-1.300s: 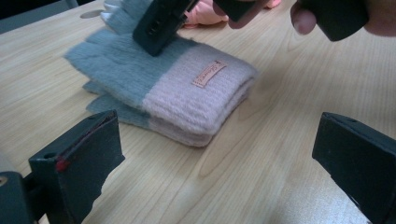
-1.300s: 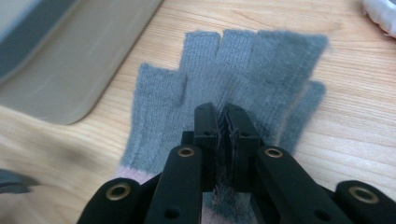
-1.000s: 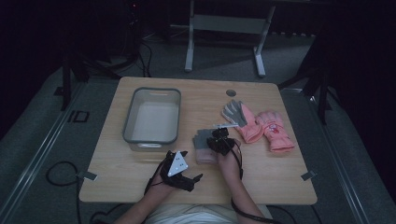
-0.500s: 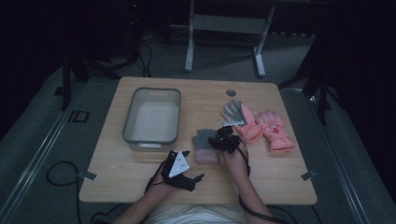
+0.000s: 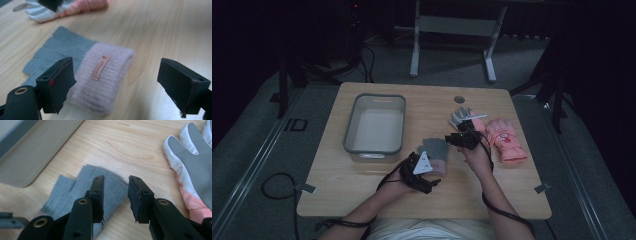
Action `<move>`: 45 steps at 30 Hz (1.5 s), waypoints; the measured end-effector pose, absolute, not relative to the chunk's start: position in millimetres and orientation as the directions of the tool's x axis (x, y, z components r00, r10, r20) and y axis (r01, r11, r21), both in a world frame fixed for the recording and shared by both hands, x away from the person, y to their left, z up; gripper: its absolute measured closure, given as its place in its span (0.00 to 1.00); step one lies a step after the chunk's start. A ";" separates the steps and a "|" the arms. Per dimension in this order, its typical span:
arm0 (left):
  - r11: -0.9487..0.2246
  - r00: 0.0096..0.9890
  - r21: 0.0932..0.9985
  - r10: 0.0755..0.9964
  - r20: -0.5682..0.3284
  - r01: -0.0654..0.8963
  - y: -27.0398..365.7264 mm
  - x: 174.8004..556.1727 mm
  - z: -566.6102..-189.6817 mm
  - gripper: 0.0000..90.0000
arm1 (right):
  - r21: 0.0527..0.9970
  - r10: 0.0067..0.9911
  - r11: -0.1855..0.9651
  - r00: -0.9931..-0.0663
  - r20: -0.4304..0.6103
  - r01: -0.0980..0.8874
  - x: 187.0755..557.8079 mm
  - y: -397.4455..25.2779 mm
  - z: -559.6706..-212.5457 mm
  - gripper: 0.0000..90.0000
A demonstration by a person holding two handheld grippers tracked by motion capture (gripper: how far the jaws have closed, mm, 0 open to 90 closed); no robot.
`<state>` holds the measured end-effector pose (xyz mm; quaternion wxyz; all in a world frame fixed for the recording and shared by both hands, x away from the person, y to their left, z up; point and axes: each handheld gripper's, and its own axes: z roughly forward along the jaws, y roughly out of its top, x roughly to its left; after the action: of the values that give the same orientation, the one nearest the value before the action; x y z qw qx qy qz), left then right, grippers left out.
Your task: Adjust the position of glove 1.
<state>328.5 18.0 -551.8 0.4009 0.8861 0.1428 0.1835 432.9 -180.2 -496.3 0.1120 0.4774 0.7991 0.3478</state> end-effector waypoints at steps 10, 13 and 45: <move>-0.724 0.881 0.690 0.333 0.336 0.010 6.1 334.1 -558.1 0.33 | 0.626 0.855 0.286 -0.488 0.175 0.726 450.8 -169.3 -521.6 0.59; -0.751 0.868 0.660 0.313 0.386 -0.023 3.4 334.4 -559.7 0.39 | 0.611 0.866 0.280 -0.470 0.171 0.740 453.5 -167.3 -528.2 0.57; -0.699 0.920 0.715 0.300 0.253 0.031 18.7 363.0 -559.0 0.77 | 0.485 0.776 0.261 -0.480 0.409 0.835 471.9 -147.8 -547.4 0.80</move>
<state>363.0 18.7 -559.0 0.3772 0.9043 0.0914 0.1779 471.9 -147.8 -547.4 -0.0441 0.5078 0.7927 0.3343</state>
